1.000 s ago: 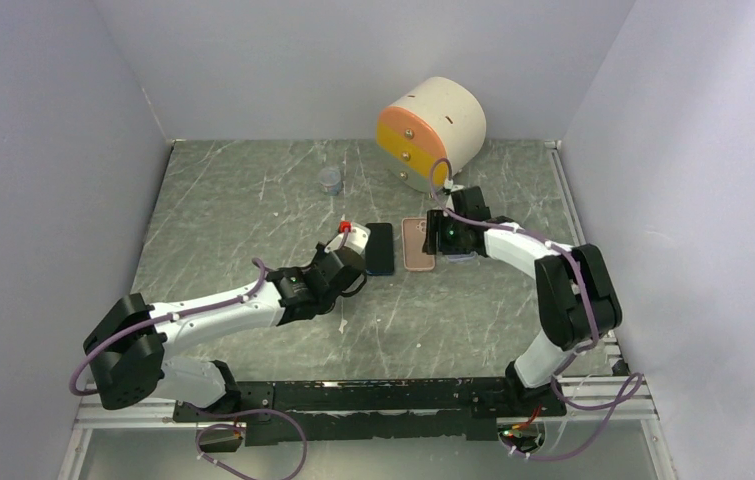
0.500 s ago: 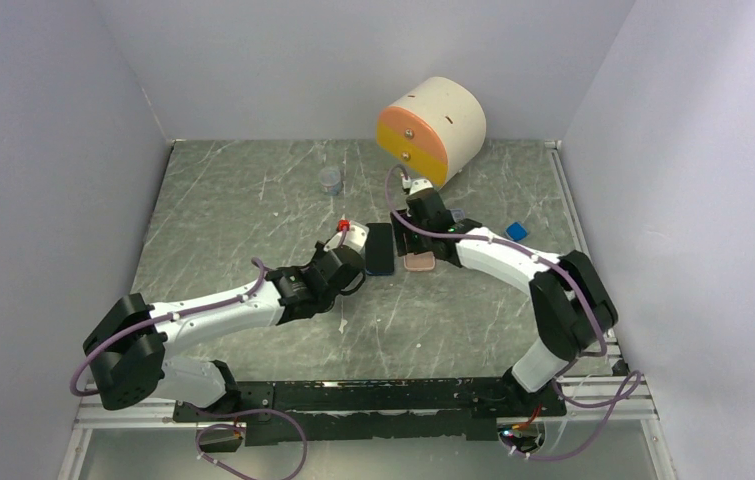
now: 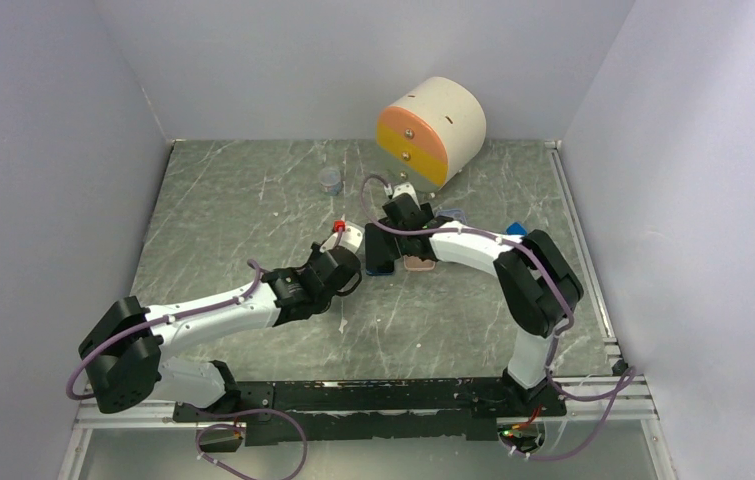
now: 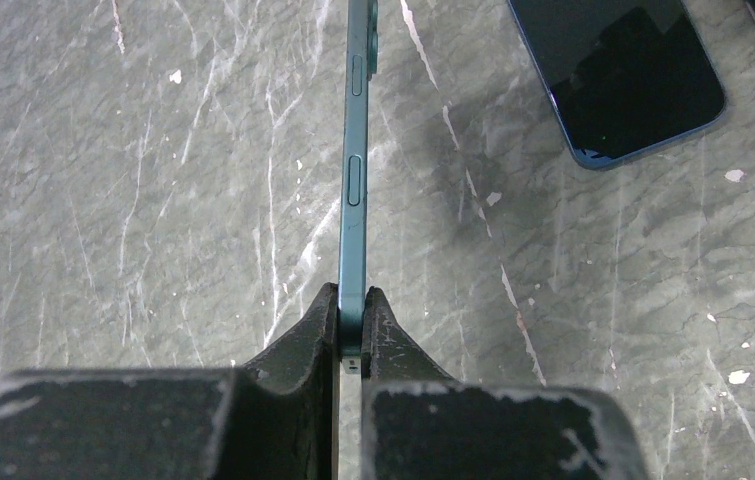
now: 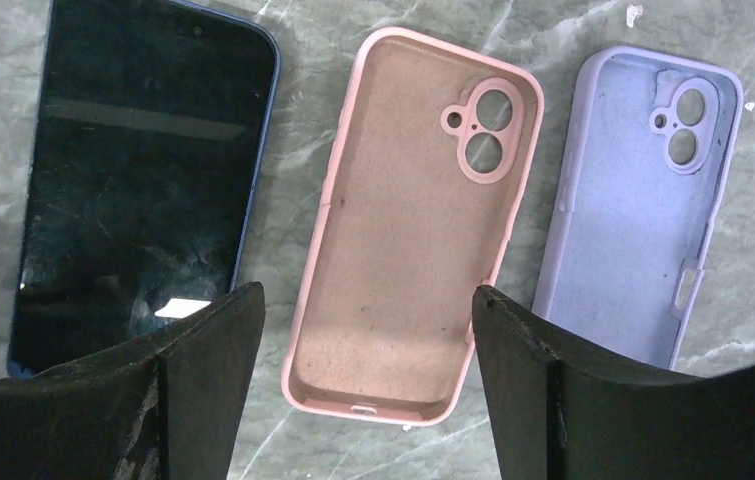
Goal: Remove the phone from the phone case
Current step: Place the phone case at the center of the board.
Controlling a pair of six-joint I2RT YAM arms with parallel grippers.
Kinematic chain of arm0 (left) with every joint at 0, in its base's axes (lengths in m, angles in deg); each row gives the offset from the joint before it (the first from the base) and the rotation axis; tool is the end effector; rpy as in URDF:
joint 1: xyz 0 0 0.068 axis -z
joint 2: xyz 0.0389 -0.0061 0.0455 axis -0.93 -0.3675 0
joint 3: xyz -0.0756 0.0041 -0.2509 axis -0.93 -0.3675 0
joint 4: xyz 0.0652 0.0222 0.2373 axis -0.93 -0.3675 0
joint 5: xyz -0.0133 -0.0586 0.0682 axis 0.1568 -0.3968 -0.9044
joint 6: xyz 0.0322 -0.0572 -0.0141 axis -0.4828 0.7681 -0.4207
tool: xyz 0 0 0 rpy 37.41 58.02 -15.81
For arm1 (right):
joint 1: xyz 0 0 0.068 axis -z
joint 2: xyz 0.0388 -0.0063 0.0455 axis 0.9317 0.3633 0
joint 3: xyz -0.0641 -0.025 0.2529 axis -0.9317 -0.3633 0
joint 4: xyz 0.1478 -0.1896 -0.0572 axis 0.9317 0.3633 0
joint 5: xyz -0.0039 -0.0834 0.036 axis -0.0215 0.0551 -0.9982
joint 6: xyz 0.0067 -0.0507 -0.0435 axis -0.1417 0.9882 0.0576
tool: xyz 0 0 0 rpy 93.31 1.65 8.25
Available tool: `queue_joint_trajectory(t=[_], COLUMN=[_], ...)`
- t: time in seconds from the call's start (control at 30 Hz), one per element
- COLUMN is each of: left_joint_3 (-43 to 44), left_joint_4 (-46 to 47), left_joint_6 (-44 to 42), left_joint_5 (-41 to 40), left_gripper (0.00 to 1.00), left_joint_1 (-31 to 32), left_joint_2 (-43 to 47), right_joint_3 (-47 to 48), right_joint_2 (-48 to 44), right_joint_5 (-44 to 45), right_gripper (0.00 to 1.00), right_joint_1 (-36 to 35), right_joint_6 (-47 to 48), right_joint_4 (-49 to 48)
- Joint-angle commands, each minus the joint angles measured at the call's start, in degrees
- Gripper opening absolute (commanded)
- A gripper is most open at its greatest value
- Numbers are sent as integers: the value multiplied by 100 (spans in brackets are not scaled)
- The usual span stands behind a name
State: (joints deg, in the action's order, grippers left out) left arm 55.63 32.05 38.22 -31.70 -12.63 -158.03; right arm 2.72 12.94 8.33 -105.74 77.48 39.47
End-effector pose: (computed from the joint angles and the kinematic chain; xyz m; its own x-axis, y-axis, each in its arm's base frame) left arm 0.1793 -0.2011 0.2229 -0.4685 0.3900 -0.7927 0.2613 0.9183 0.2973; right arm 0.3052 0.2057 0.1638 -0.7027 -0.2951 -0.6474 -0.2486 0.9544 -0.1653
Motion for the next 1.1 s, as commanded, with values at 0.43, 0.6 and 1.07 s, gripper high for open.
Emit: queue_joint_trajectory(t=[0.43, 0.6, 1.07], left_joint_3=[39, 53, 42], left_joint_4=[282, 276, 337], left_joint_6=[42, 45, -14], left_joint_5=[-82, -72, -7], left_gripper=[3, 3, 3], left_joint_1=[-35, -35, -35], left_joint_2=[177, 174, 155], right_joint_3=[444, 473, 488], right_joint_2=[551, 629, 663], right_joint_5=[1177, 1308, 1375], right_gripper=[80, 80, 81], right_joint_1=[-35, -25, 57], right_joint_6=[381, 493, 952], right_joint_4=[272, 150, -198])
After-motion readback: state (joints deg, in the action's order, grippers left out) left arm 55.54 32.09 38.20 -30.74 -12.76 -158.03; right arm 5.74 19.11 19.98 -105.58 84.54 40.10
